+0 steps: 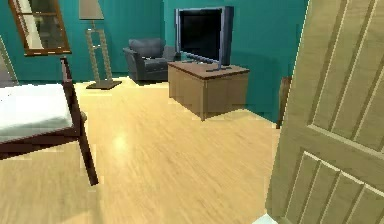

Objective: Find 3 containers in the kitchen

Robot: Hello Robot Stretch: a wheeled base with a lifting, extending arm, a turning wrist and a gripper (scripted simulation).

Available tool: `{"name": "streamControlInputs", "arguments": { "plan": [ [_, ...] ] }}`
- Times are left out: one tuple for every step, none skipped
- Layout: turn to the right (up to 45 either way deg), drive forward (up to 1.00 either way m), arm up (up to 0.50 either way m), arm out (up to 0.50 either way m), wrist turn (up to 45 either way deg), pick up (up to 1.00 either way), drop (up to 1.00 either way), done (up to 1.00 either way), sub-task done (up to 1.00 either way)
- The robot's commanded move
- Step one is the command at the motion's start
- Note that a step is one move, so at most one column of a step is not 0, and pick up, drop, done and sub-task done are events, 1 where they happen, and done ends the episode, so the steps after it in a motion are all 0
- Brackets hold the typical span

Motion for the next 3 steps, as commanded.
{"name": "streamControlInputs", "arguments": {
  "plan": [
    [-9.0,0.0,0.0,0.0,0.0,0.0,0.0,0.0,0.0],
    [0.0,1.0,0.0,0.0,0.0,0.0,0.0,0.0,0.0],
    [-3.0,0.0,0.0,0.0,0.0,0.0,0.0,0.0,0.0]
  ]
}}
